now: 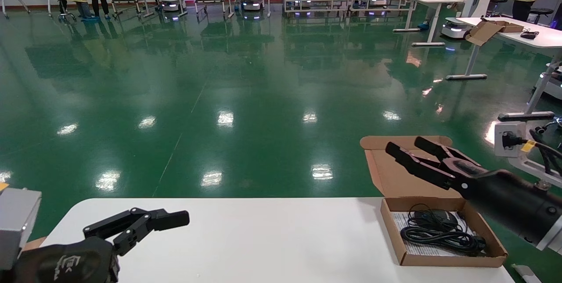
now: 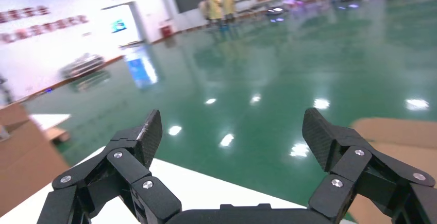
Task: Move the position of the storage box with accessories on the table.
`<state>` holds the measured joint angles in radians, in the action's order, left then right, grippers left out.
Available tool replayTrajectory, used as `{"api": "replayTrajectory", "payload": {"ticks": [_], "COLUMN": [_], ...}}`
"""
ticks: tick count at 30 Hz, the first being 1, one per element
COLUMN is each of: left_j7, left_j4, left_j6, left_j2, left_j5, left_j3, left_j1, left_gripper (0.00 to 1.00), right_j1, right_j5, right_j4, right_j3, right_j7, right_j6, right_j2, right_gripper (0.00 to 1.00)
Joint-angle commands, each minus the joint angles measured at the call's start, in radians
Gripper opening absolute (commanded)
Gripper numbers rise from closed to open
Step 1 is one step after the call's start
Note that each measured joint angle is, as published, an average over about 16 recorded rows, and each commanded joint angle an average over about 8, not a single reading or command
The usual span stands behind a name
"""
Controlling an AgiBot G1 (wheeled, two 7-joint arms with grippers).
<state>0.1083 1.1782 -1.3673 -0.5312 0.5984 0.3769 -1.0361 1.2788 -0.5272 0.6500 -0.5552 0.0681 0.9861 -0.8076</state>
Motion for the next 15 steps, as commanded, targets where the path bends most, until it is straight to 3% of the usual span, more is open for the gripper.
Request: {"api": "replayTrajectory", "payload": {"ticks": [1, 15], "left_j7": [0.000, 0.000], "left_j4": [0.000, 0.000], "left_j6": [0.000, 0.000], "left_j2": [0.000, 0.000], "left_j5": [0.000, 0.000], "left_j3": [0.000, 0.000], "left_j1": [0.000, 0.000], "left_gripper": [1.00, 1.00], "right_j1": [-0.010, -0.082], "right_j5": [-0.010, -0.081], "right_j4": [0.032, 0.254], "right_j3": [0.014, 0.110], "right_j7": [0.006, 0.048], "right_j6": [0.026, 0.204], "right_j2": [0.010, 0.079], "right_gripper": [1.00, 1.00]}}
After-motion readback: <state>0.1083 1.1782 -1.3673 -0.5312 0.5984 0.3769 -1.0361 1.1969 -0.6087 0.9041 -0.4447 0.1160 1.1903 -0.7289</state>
